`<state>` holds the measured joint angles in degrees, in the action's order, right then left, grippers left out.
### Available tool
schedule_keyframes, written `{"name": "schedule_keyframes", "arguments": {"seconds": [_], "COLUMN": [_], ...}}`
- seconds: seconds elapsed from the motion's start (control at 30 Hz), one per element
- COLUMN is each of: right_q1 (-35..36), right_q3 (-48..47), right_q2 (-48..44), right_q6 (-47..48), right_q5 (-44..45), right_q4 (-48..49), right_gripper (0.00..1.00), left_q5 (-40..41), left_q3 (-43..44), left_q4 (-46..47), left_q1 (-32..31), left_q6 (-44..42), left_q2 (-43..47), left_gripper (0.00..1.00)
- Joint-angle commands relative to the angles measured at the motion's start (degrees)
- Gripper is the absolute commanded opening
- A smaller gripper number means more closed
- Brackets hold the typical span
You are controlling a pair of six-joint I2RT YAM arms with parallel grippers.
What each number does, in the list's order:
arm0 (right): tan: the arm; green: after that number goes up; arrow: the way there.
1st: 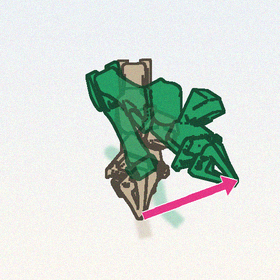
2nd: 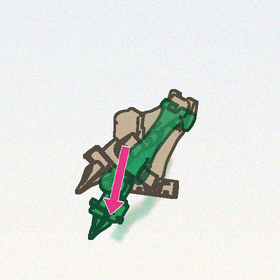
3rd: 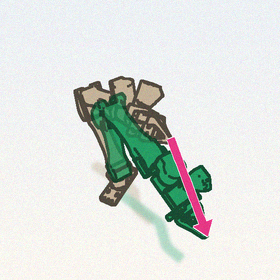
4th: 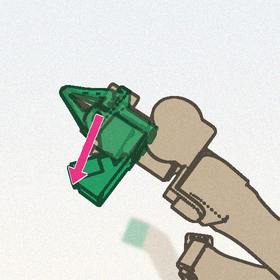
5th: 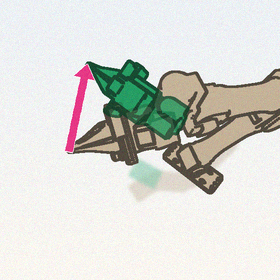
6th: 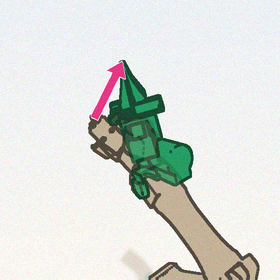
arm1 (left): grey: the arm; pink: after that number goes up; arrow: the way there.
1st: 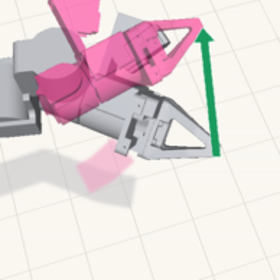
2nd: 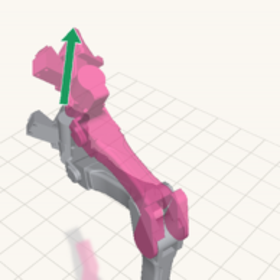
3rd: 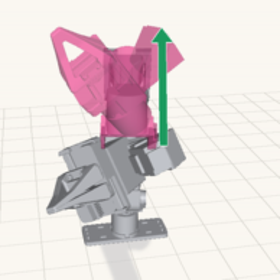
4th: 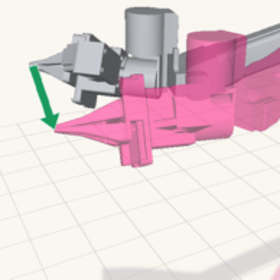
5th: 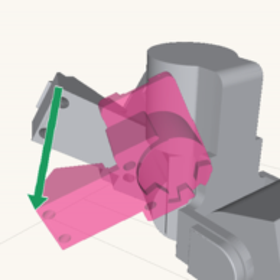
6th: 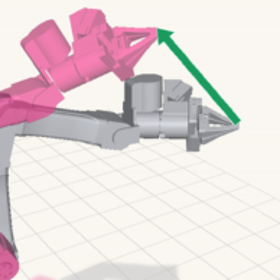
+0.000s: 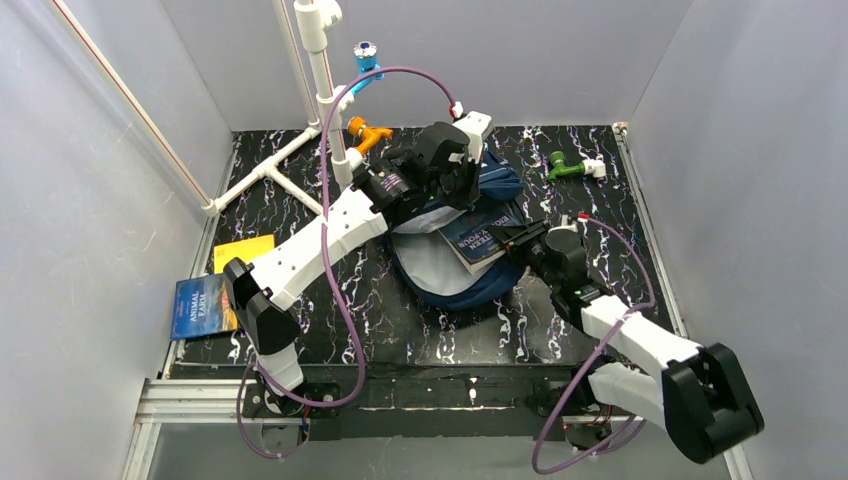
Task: Pack the student bag
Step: Place the book in the student bag.
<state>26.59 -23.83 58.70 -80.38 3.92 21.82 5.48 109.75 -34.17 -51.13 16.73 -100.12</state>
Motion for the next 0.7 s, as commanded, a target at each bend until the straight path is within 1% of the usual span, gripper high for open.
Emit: {"name": "schedule_keyframes", "arguments": {"seconds": [0.0, 0.1, 0.17, 0.27, 0.37, 0.47, 0.53, 0.67], "right_q1": [-0.1, -0.1, -0.1, -0.1, -0.1, 0.3, 1.1, 2.6], "right_q3": [-2.8, -3.8, -4.2, -6.5, -7.5, -9.3, -10.4, -12.2], "right_q2": [5.9, 12.8, 17.5, 24.3, 30.9, 36.6, 40.3, 45.2], "right_q6": [-1.0, -1.8, -3.1, -3.9, -4.7, -5.4, -4.9, -3.1], "right_q5": [1.7, 1.6, 1.8, 0.3, 0.1, 1.1, 3.1, 8.4], "right_q4": [25.5, 31.1, 36.5, 40.5, 48.7, 54.6, 56.6, 57.2], "right_gripper": [0.01, 0.01, 0.01, 0.01, 0.01, 0.01, 0.01, 0.01], "left_q5": [-2.8, -3.7, -2.9, -2.0, -2.9, -5.2, -5.5, -5.5], "left_q3": [1.8, 2.8, 4.5, 5.6, 6.5, 7.3, 7.9, 8.2], "left_q4": [3.2, 2.7, 0.7, -0.9, -1.8, -1.8, -1.8, -1.8], "left_q1": [-0.5, -0.7, -1.1, -1.2, -1.2, -1.2, -1.3, -1.5], "left_q6": [2.5, 2.9, 2.1, 0.9, 0.9, 2.2, 2.7, 3.2], "left_q2": [5.0, 4.3, 3.6, 3.3, 3.1, 2.4, 1.6, 0.7], "left_gripper": [0.0, 0.0, 0.0, 0.0, 0.0, 0.0, 0.0, 0.0]}}
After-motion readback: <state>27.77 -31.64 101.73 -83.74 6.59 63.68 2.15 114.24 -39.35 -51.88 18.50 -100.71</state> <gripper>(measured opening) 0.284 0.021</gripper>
